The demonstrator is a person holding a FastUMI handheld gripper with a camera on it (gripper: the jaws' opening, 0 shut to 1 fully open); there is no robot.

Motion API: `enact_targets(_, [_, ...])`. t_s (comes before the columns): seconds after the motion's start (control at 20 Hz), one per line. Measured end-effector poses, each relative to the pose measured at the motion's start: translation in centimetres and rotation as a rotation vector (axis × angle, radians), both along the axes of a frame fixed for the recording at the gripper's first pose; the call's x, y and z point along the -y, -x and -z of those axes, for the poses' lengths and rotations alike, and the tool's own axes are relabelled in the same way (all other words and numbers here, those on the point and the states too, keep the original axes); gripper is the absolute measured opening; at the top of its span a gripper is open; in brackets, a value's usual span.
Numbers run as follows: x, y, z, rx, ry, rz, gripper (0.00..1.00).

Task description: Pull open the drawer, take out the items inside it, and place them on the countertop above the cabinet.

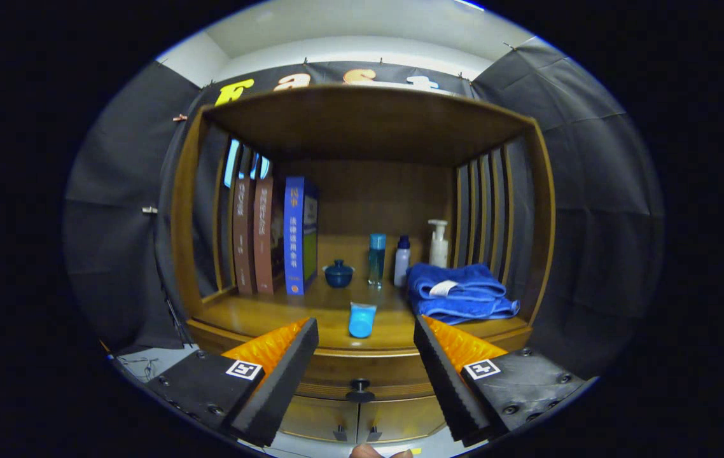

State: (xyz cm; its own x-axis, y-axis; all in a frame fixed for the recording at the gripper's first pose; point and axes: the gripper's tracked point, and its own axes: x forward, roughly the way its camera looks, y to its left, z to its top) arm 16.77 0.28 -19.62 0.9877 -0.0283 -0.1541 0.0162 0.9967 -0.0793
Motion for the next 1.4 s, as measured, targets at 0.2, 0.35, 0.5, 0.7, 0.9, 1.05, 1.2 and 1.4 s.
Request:
enact_targets(0.2, [-1.4,4.2,-4.8,0.017,0.001,-0.047,0.99])
enact_targets(0.35, [-2.9,7.6,-7.5,0.019,-0.034,-0.083,0.99])
enact_targets(0.5, [-3.7,10.0,-9.7,0.024,-0.067,-0.110,0.99])
enact_targets(0.7, [-3.1,13.1,-12.0,0.021,-0.094,-0.107,0.99])
enact_targets(0.9, [-2.0,14.8,-14.4,0.043,-0.069,-0.103,0.99])
enact_targets(1.05, [-2.1,15.3,-15.4,0.055,-0.070,-0.110,0.99])
enact_targets(1.2, [-1.5,15.6,-15.7,0.064,-0.054,-0.101,0.99])
enact_targets(1.4, [-1.5,15.5,-15.7,0.070,-0.059,-0.098,0.99])
